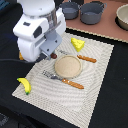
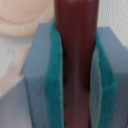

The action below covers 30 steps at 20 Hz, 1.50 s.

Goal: Interact with the objects in diverse but meaningful ways.

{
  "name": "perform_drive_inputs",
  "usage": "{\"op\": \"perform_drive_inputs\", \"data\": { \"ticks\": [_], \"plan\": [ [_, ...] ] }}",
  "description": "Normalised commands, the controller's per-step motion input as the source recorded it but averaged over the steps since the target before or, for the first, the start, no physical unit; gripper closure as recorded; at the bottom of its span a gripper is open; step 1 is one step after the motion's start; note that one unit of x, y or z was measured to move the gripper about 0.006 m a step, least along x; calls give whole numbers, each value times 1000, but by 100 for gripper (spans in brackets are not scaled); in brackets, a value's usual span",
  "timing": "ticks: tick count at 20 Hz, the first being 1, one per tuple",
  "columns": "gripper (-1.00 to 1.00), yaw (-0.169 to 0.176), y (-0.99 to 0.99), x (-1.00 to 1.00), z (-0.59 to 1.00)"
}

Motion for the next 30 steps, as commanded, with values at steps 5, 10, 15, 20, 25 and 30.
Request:
{"op": "perform_drive_inputs", "data": {
  "ticks": [5, 10, 15, 20, 25, 30],
  "plan": [
    [100, 0, -737, 657, 9],
    [100, 0, -722, 665, 0],
    [100, -13, -631, 723, 0],
    [100, -41, -399, 756, -3],
    [-100, -45, -62, 713, 108],
    [-100, -52, -8, 646, 735]
  ]
}}
